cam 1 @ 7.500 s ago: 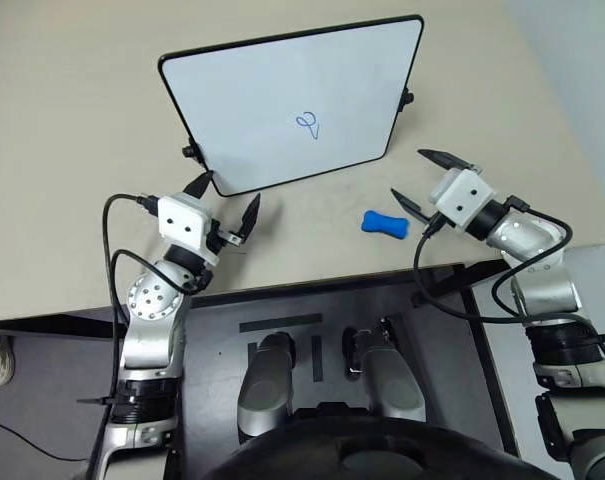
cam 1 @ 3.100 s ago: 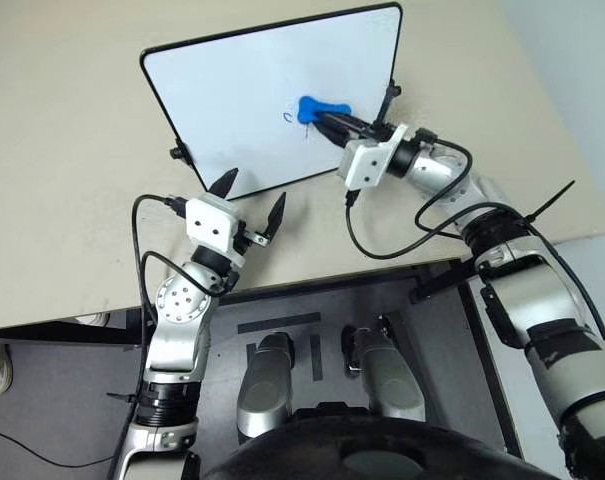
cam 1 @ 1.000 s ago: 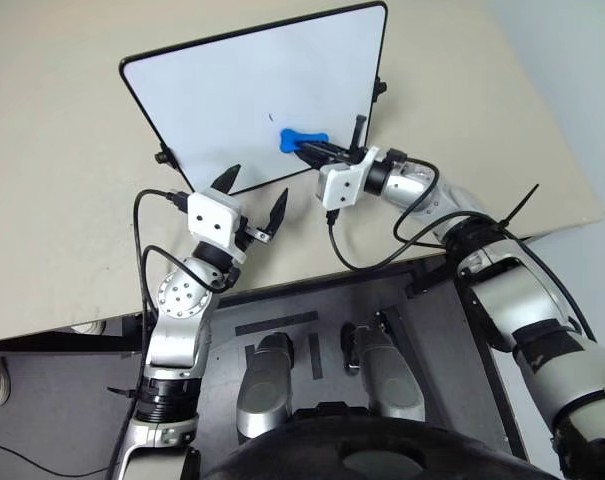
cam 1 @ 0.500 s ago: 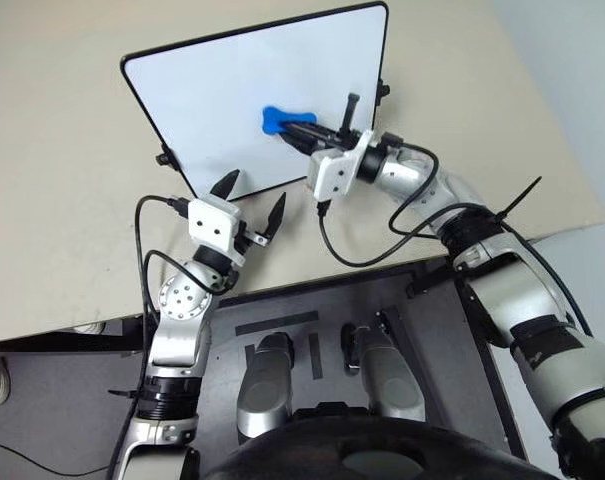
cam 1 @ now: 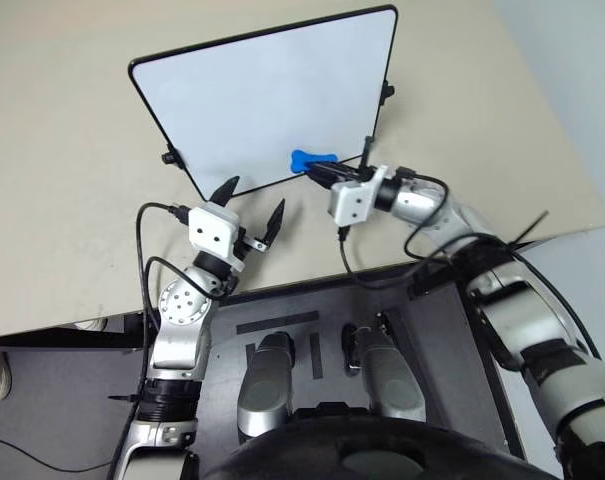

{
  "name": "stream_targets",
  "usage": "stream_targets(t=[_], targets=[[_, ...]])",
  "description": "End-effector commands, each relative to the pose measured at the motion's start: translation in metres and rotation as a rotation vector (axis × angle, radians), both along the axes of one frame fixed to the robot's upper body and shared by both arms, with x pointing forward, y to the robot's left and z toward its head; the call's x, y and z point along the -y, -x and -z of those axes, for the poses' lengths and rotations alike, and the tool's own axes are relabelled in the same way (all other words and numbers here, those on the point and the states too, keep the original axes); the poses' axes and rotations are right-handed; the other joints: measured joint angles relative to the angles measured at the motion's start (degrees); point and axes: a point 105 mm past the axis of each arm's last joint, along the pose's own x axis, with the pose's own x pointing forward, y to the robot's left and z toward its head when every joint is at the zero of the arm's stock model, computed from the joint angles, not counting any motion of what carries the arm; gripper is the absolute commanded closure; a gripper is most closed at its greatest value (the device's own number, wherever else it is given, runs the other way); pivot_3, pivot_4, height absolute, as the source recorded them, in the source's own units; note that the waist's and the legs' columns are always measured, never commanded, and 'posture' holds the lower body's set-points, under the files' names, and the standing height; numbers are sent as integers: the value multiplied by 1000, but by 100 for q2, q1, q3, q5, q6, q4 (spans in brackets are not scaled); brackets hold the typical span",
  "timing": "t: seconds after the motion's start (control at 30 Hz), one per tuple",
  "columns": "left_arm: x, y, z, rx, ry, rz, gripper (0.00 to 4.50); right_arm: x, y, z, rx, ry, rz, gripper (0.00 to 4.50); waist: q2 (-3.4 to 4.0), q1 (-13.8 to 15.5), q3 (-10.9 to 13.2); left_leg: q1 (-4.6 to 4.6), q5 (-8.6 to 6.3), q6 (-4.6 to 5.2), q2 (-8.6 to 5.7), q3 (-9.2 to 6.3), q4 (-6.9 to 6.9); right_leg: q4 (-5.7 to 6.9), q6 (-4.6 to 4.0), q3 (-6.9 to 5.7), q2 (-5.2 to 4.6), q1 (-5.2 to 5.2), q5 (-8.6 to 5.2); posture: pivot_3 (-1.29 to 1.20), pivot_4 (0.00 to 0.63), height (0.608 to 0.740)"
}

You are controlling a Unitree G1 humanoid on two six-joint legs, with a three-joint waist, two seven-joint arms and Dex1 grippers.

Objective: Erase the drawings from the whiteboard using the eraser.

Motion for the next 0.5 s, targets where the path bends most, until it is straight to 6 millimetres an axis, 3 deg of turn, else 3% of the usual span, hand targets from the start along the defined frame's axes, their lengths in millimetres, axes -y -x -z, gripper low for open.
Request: stream_targets(t=[0.03, 0.2, 0.3, 0.4, 0.5], targets=[[-3, 1, -17, 51, -4, -3, 124, 32, 19, -21, -104, -65, 35, 4481, -4, 28, -3, -5, -6, 4, -1, 3, 2, -2, 4, -2, -1, 1, -8, 0, 150, 740], [-2, 2, -18, 41, -9, 8, 124, 72, 47, 3, -301, -26, 151, 4481, -13, 29, -8, 8, -42, 3, -3, 11, 14, -1, 18, 1, 0, 19, -42, 0, 150, 740], [1, 0, -17, 37, -14, 29, 124, 78, 54, 16, -353, -9, 194, 4481, -17, -22, -9, 26, -43, 0, 1, 9, 13, 3, 18, 4, 11, 27, -43, 0, 150, 740], [2, -2, -18, 41, -18, 40, 124, 80, 48, 19, -368, -32, 239, 3658, -16, -44, -9, 43, -33, 5, 1, 9, 14, 10, 20, 8, 13, 39, -42, 0, 150, 740], [0, -3, -19, 43, -23, 44, 124, 79, 45, 14, -356, -56, 254, 2590, -16, -40, -8, 72, -24, 14, 1, 6, 14, 10, 77, 9, 15, 72, -73, 0, 150, 740]])
